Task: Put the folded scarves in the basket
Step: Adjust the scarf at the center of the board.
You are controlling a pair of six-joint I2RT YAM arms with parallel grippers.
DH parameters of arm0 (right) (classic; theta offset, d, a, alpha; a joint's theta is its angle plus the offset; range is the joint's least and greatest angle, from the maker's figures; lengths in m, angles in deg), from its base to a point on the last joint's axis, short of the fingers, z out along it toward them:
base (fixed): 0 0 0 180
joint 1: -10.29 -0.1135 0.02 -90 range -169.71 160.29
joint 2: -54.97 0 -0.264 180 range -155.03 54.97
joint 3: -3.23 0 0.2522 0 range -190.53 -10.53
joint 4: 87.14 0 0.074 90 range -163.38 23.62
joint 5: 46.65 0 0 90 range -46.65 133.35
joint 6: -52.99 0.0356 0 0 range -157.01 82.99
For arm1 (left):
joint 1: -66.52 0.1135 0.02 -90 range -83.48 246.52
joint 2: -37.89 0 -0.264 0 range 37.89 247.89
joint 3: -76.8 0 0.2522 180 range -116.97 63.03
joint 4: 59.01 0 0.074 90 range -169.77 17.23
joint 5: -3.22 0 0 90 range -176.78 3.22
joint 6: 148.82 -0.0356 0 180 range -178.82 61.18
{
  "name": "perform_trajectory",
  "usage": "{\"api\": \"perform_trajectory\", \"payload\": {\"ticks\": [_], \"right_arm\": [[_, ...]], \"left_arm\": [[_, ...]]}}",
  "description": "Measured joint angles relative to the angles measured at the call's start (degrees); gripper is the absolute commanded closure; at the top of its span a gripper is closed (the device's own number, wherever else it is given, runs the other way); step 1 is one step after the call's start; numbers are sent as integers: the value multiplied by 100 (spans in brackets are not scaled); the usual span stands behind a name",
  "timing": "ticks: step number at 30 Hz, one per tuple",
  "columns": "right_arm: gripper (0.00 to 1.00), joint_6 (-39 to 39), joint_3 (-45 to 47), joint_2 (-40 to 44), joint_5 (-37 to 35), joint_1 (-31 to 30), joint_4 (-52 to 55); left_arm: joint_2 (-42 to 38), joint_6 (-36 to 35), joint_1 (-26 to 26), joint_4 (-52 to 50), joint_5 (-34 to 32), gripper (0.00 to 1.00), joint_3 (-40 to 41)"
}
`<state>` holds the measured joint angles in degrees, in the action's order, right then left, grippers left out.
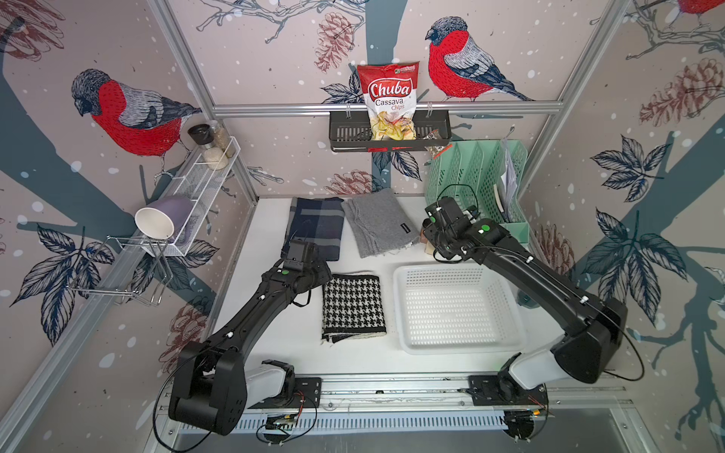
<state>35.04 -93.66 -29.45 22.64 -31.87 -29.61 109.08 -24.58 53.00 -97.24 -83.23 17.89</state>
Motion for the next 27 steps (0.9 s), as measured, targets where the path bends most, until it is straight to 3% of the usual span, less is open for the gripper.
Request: {"api": "perform_trajectory", "payload": {"ticks": [6, 10, 21, 27], "right_arm": [[49, -1534, 586, 321, 461, -597, -962], [50, -2092, 612, 166, 741, -885, -1152], [54, -2750, 280, -520, 1368, -1429, -1209], [54, -2830, 343, -695, 1497, -1510, -1209]], "left_arm": [[439, -225, 24, -26, 96, 38, -227], [675, -328, 24, -57, 96, 42, -236], [1296, -470, 24, 151, 299, 51, -190], [1349, -463, 24, 308, 352, 63, -92]]}}
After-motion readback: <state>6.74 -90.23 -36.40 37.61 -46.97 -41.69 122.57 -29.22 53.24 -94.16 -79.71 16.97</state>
